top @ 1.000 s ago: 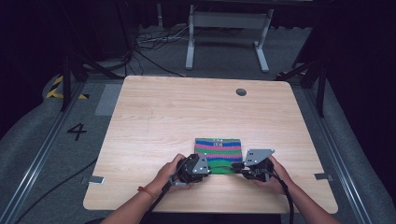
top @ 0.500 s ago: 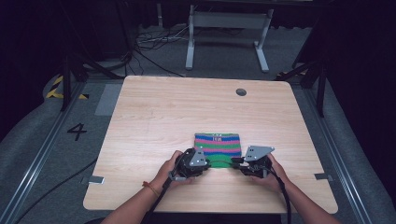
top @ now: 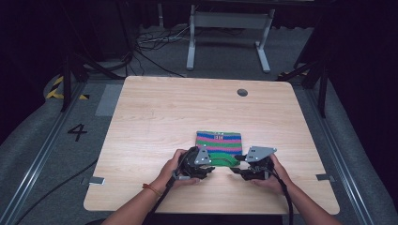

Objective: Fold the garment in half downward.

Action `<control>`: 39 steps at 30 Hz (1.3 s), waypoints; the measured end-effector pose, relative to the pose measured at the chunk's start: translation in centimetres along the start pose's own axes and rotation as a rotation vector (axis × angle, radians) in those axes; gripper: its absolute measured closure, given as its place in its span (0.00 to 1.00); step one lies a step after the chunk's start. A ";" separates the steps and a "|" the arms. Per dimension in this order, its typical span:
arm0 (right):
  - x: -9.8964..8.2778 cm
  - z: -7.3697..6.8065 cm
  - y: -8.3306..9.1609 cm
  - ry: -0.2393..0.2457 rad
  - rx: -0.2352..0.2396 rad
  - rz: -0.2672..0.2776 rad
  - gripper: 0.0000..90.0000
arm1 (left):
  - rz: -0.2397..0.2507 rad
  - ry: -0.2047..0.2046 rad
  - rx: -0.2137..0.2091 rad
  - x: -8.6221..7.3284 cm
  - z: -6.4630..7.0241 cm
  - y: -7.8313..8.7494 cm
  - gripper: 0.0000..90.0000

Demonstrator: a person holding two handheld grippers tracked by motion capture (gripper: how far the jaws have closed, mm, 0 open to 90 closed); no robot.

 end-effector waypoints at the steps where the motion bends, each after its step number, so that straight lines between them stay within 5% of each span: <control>1: 0.1 0.0 0.3 -0.001 0.002 -0.003 0.51 | 0.000 0.000 0.000 0.0 0.0 0.0 0.52; 7: 0.4 0.5 1.6 0.003 -0.031 -0.007 0.44 | -0.013 -0.014 0.037 -0.2 -0.7 1.8 0.38; 20: -0.6 1.9 4.3 0.013 -0.114 -0.074 0.34 | -0.105 -0.067 0.151 -3.3 -3.6 6.5 0.32; 30: -3.6 2.3 6.0 -0.046 -0.132 -0.112 0.30 | -0.137 0.001 0.162 -6.3 -5.3 8.4 0.23; 37: -5.6 2.6 7.3 -0.071 -0.163 -0.142 0.28 | -0.176 -0.008 0.190 -8.4 -6.4 10.4 0.21; 39: -6.4 2.5 8.1 -0.096 -0.166 -0.135 0.28 | -0.166 0.021 0.195 -9.0 -6.8 11.2 0.21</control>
Point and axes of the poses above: each handheld gripper's, and its own axes: y roughly backward along the jaws, x roughly out of its top, z roughly to its right, the point moved 10 cm from there along -y, roughly forward along the jaws, and after that the axes turned 15 degrees about y, right-handed, at the moved point
